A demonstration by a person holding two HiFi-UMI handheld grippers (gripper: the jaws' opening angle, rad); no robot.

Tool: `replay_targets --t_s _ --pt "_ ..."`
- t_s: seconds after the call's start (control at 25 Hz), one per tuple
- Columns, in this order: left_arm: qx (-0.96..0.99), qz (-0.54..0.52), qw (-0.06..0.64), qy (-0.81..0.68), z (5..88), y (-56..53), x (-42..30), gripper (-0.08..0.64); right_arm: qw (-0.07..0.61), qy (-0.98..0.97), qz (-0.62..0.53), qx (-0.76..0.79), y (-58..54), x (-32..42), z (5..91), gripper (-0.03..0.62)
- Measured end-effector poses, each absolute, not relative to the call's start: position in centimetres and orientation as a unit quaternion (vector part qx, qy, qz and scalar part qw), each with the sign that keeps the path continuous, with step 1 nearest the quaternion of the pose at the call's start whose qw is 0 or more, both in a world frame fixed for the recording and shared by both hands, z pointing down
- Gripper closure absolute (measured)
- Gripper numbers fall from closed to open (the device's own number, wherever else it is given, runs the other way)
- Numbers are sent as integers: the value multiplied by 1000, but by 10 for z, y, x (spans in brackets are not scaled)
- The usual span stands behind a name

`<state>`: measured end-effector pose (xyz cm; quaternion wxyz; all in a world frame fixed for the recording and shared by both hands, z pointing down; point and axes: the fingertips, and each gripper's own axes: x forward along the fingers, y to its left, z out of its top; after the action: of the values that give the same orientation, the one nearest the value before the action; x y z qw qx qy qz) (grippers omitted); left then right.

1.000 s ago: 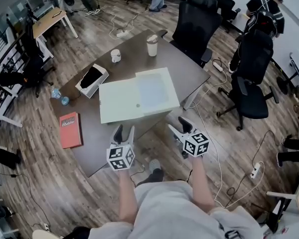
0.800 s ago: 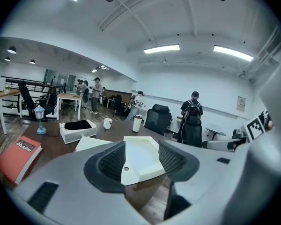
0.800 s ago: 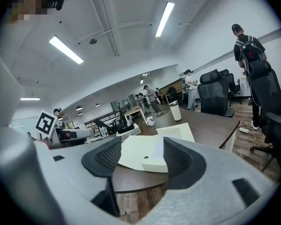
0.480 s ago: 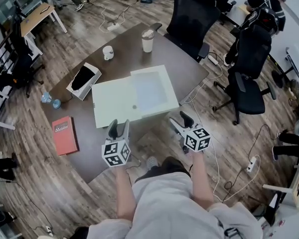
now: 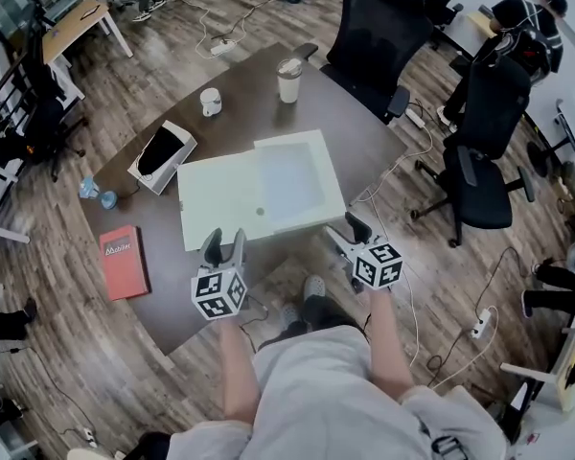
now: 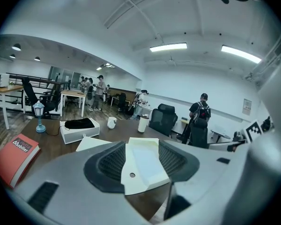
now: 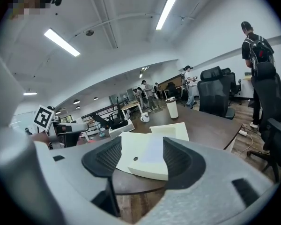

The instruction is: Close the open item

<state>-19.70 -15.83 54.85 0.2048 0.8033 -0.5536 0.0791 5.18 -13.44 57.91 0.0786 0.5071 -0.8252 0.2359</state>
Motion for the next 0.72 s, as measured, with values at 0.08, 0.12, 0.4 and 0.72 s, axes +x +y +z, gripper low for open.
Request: replay_targets --t_s 0.08,0.12,0.4,0.72 --pt "802 78 210 -554 550 -166 -195 350 82 -827 237 503 -143 55 579 313" --pt "801 78 211 -556 550 -170 -195 350 84 -828 238 500 -147 58 580 313" --pt "792 78 205 -570 546 -206 -192 350 83 -825 242 504 -186 86 579 316" --pt "781 78 199 -586 541 -236 -191 350 81 -836 236 488 -231 85 577 318"
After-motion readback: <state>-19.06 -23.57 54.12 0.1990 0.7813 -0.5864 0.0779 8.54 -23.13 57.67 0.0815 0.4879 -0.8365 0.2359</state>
